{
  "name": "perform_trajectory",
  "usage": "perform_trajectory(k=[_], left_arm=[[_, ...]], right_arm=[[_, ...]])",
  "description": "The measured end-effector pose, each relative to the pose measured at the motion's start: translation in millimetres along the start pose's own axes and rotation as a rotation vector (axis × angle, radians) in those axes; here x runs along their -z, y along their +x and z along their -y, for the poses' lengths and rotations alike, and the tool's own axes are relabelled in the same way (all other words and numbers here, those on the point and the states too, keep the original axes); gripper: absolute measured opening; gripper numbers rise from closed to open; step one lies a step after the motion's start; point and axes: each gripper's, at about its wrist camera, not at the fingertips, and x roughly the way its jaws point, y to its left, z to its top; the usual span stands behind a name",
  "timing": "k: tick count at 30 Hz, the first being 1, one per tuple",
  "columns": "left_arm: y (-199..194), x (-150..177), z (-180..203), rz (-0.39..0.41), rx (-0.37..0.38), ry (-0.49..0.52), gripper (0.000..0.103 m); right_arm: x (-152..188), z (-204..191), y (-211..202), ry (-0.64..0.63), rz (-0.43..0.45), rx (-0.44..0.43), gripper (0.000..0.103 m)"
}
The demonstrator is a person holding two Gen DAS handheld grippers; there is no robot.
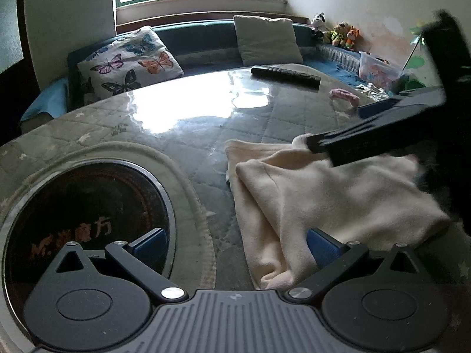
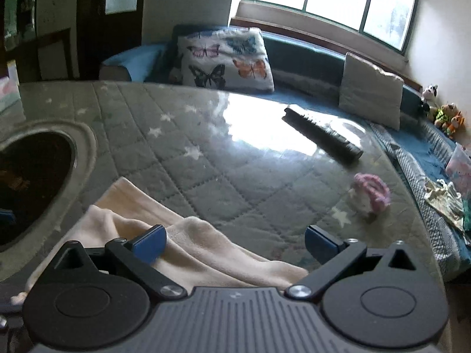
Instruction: Fold clothes
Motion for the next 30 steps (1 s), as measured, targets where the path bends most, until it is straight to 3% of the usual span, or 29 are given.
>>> perform_trajectory(k=[9,19,25,30], left_arm=[[-4.1,1.3,-1.1,0.013,-0.008,-0.02,0.103],[-1.1,5.0,-0.4,-0.002,-0.032,-0.027,0.103],[-4.6,1.8,7.2,0.01,-0.035,-0.007,0.103],[-3.6,-0.6,14.5,0.014,-0.043,0.014,0.103]], right_arm=[[41.0,10.7,-61.6,0.018,0.033,-0.059,0.102],[86.2,-18.6,-75.1,-0.003,0.015,-0.106,0.101],[102.6,-3.7,-103.4,0.046,0.048,-0.121,0.101],[118.7,1.6,-102.2,0.068,0.023,-0.126,0.101]])
